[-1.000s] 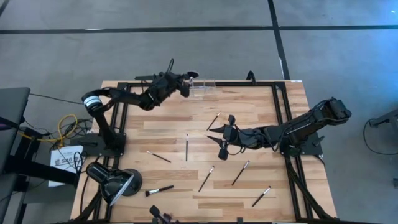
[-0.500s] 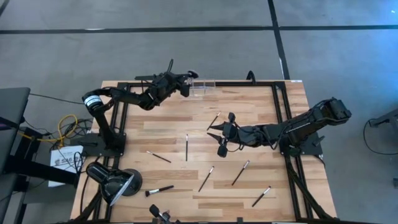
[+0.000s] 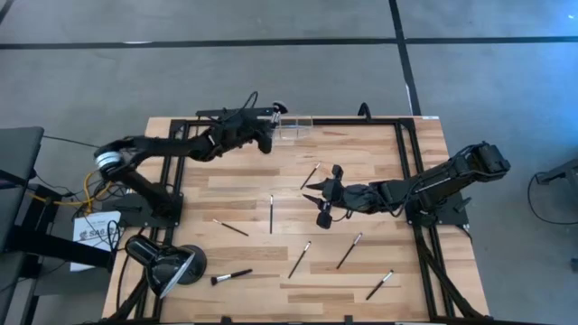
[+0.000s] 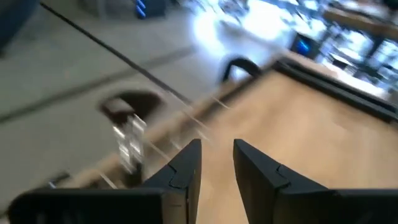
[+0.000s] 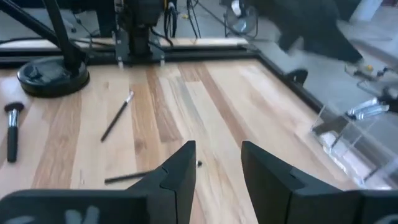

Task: Sort items
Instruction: Put the eyeshadow brush into the right section of the transparent organizer

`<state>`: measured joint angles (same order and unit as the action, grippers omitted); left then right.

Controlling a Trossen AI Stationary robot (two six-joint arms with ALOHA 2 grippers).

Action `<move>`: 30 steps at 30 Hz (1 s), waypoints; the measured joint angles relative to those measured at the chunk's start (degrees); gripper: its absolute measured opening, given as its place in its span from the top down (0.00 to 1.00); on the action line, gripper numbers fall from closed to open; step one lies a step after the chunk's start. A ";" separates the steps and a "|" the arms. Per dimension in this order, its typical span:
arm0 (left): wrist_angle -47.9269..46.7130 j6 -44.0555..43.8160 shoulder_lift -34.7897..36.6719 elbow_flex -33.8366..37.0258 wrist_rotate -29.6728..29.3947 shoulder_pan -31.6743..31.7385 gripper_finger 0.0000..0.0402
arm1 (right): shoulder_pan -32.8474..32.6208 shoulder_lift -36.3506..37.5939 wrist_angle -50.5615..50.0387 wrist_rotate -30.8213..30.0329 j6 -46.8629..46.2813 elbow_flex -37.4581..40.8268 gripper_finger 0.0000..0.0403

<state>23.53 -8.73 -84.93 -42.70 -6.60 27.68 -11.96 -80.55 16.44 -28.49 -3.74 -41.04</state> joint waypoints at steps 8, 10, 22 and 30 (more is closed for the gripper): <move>-5.87 -0.29 11.96 9.42 4.08 -10.73 0.78 | 2.94 -0.01 -7.95 -1.34 -8.65 0.00 0.71; -5.68 -0.20 14.49 12.57 3.94 -12.76 0.78 | 3.07 -0.02 -8.93 -1.36 -9.96 0.00 0.71; -5.58 -7.12 26.45 26.12 4.65 -24.65 0.78 | 3.39 -1.52 -6.13 1.38 -9.89 -0.02 0.71; -4.83 -8.28 25.71 26.48 -6.25 -31.41 0.78 | 3.89 -8.38 2.51 1.51 -9.70 -0.04 0.71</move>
<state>18.70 -17.02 -59.22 -16.22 -12.85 -3.73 -8.06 -88.93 18.94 -26.98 -13.44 -41.08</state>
